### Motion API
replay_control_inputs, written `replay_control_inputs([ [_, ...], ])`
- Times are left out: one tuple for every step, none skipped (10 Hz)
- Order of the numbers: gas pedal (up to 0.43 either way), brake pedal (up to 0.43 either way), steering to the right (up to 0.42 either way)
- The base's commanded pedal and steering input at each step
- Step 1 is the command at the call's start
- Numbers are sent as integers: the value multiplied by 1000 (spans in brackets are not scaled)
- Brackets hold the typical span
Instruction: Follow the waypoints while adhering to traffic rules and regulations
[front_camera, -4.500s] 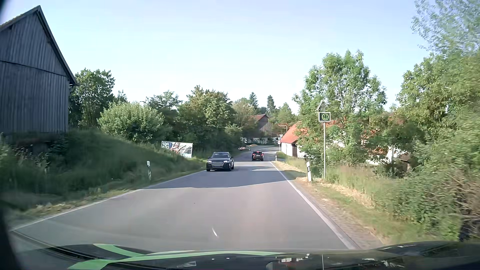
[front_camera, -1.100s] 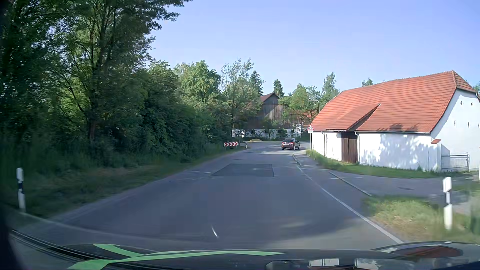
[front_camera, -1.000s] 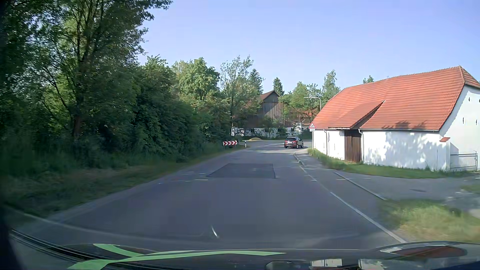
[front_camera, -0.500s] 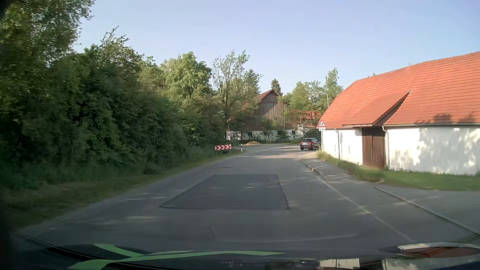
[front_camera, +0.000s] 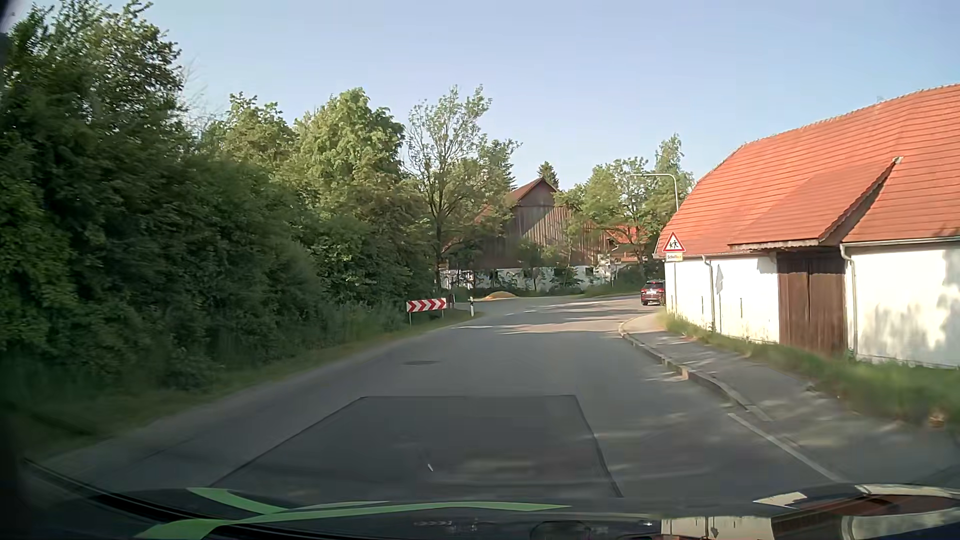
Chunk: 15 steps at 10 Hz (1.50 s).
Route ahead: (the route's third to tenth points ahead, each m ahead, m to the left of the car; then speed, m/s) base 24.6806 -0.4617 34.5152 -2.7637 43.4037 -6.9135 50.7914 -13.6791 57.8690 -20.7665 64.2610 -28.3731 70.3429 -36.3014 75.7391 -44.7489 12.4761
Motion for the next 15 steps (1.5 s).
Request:
replay_control_inputs([
  [0,159,10],
  [0,171,11],
  [0,171,13],
  [0,183,16],
  [0,189,18],
  [0,195,24],
  [0,201,31],
  [0,207,37],
  [0,207,41],
  [0,207,45],
  [0,207,47],
  [0,195,51],
  [0,189,57],
  [0,171,65],
  [0,159,73],
])
